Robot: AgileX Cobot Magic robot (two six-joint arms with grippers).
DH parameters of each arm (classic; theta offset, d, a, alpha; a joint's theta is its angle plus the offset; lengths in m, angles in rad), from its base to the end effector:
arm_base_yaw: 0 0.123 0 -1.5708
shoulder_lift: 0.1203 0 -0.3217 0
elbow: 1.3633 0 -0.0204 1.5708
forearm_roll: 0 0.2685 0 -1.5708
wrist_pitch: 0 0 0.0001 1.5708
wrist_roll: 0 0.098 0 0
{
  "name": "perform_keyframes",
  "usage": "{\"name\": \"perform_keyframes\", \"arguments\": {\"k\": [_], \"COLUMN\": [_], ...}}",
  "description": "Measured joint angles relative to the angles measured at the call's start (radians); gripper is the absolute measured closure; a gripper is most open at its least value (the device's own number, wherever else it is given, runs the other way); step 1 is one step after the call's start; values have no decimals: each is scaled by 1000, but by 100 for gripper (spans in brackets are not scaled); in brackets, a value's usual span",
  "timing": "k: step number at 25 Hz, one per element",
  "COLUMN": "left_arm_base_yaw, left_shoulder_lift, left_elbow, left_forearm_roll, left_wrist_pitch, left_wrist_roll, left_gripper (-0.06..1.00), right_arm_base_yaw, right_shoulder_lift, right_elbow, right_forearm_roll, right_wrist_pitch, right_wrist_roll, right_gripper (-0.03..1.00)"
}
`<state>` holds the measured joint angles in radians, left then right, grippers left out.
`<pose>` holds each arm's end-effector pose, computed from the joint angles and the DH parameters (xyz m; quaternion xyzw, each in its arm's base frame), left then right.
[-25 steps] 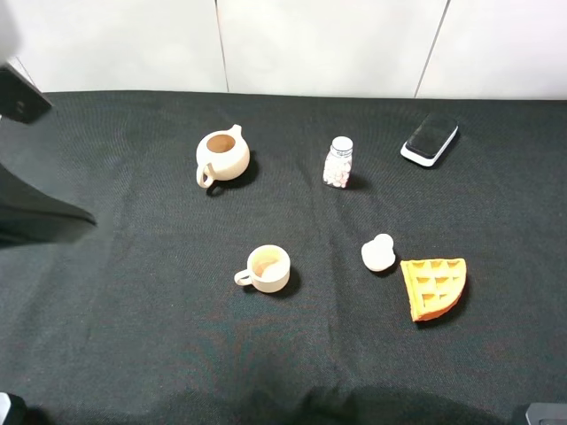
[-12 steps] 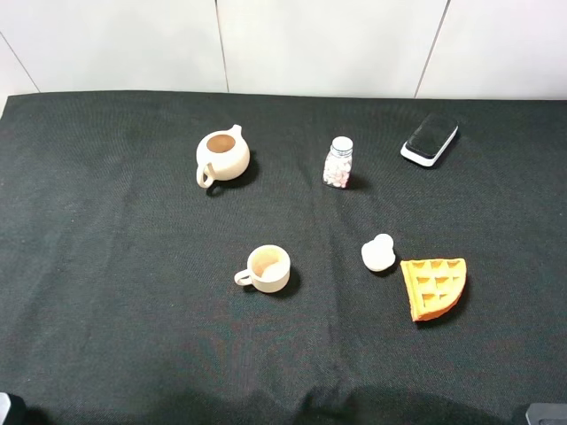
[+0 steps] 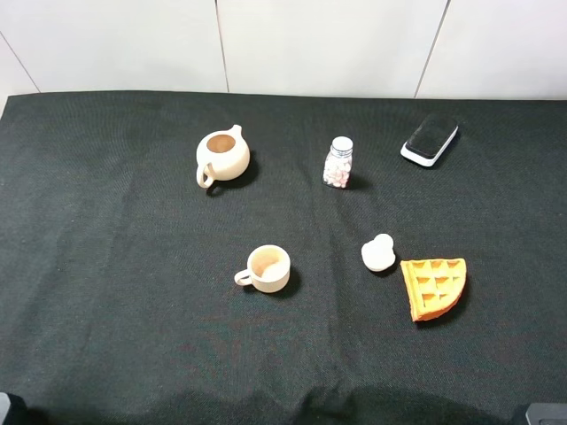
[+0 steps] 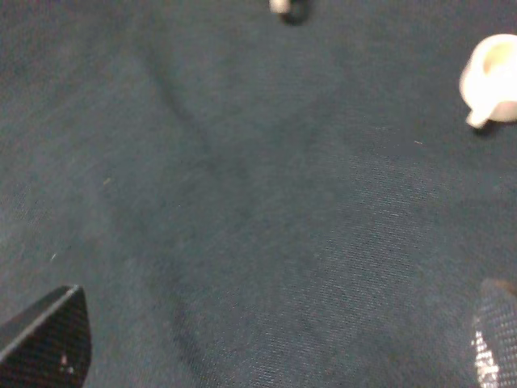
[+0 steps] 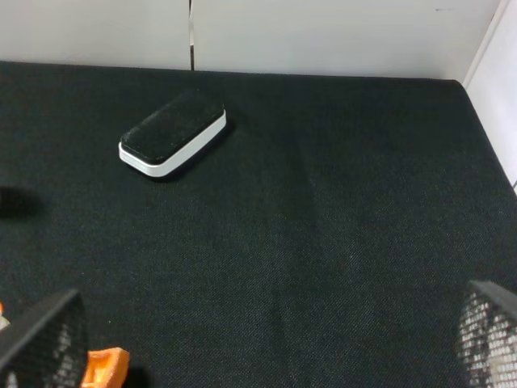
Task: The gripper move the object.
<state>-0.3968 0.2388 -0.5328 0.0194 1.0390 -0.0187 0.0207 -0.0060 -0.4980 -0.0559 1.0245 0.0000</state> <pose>0.0172 -0.0054 0.2949 0.1694 0.8814 -0.0815 0.4333 -0.0191 -0.0051 0.2851 -0.0081 0.8422 -0.0224 0.5386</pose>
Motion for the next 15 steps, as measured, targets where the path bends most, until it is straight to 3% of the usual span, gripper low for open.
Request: {"name": "perform_keyframes", "arguments": {"k": [10, 15], "left_arm_base_yaw": [340, 417], "left_shoulder_lift": [-168, -233], "left_elbow": [42, 42], "left_forearm_roll": [-101, -129], "left_wrist_pitch": [20, 21], "left_wrist_roll": [202, 260], "left_gripper": [-5, -5], "right_arm_base_yaw": [0, 0], "right_shoulder_lift": [0, 0], "right_elbow": [0, 0], "right_forearm_roll": [0, 0], "right_wrist_pitch": [0, 0], "right_wrist_roll": [0, 0], "right_gripper": [27, 27]}}
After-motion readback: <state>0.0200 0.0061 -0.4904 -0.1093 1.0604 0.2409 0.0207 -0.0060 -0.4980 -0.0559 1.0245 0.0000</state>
